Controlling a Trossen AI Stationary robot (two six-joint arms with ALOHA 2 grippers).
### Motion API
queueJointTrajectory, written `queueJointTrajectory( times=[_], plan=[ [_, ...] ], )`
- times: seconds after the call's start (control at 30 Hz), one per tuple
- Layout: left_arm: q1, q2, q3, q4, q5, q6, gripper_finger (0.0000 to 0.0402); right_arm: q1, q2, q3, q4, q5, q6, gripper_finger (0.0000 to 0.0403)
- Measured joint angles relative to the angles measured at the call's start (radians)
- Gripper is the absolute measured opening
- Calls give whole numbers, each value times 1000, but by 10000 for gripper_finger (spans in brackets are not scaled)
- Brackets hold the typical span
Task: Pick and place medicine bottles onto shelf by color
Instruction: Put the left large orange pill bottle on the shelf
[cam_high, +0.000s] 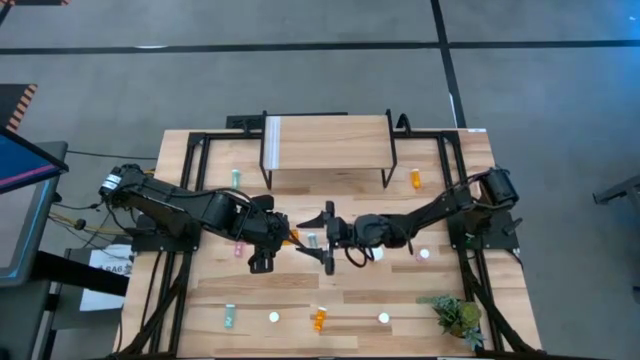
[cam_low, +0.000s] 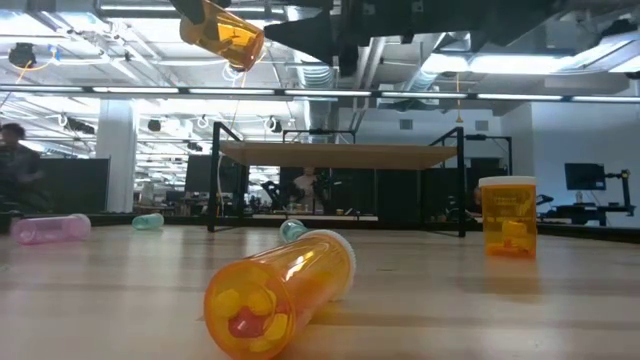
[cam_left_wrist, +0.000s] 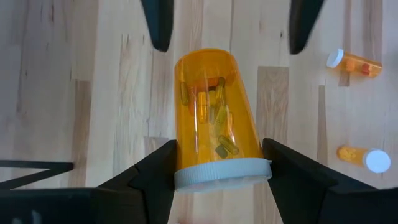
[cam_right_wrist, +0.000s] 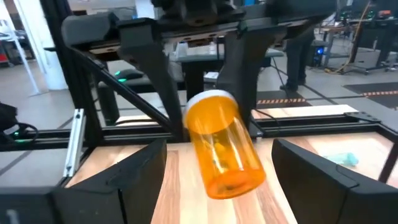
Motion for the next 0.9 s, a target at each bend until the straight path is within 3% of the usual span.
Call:
queueJointTrajectory(
  times=[0.9],
  plan=[
    [0,0,0,1,0,-6,206,3,0,0,33,-26,2,315]
  ],
)
